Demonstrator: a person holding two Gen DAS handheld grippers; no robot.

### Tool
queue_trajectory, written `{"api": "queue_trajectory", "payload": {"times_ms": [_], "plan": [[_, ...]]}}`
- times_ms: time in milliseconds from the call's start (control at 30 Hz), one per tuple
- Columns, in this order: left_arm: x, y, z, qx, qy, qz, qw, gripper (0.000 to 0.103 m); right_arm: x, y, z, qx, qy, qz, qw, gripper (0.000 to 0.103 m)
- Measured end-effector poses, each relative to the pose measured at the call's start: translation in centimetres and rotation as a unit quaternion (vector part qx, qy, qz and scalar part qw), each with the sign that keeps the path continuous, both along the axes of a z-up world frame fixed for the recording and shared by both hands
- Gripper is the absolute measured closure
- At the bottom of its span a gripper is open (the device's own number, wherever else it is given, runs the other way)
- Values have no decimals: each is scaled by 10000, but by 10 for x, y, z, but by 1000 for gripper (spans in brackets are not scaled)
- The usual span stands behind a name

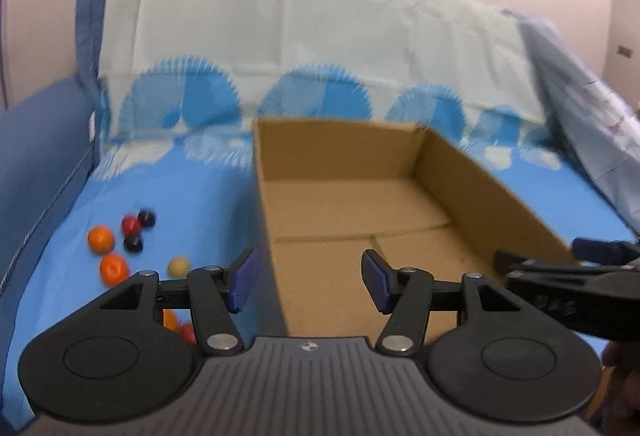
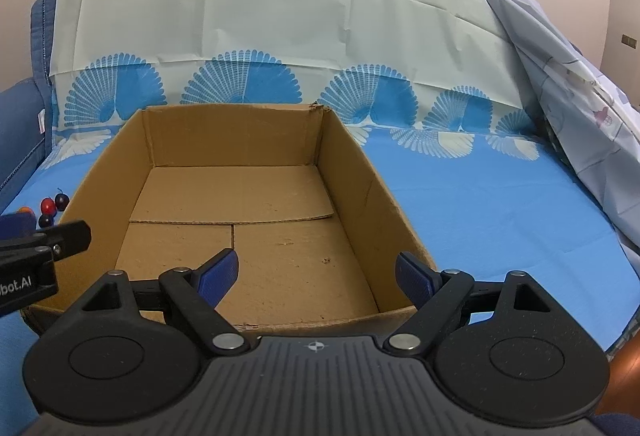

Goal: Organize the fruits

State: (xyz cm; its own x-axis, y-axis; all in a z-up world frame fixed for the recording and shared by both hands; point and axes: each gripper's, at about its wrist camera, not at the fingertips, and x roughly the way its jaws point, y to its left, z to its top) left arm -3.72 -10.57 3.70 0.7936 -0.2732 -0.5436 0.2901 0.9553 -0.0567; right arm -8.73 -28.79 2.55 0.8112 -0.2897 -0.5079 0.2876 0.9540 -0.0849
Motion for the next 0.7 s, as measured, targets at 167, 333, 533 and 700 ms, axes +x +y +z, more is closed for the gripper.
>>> {"api": "queue_trajectory", "payload": {"times_ms": [167,333,533,700], "plan": [[3,-2,-6,-59,314,-328,9990,38,2,2,0,-9,11,26,10000,16],[3,1,-6,-154,336,-325,9988,38,2,3,0,-20,14,38,10000,16],[-5,0,5,-154,95,-396,9991,38,3,10,4,-64,-60,51,9999,16],[-10,6,10,-276,21,-398,9988,38,1,23,7,-107,-141,179,9997,19]]}}
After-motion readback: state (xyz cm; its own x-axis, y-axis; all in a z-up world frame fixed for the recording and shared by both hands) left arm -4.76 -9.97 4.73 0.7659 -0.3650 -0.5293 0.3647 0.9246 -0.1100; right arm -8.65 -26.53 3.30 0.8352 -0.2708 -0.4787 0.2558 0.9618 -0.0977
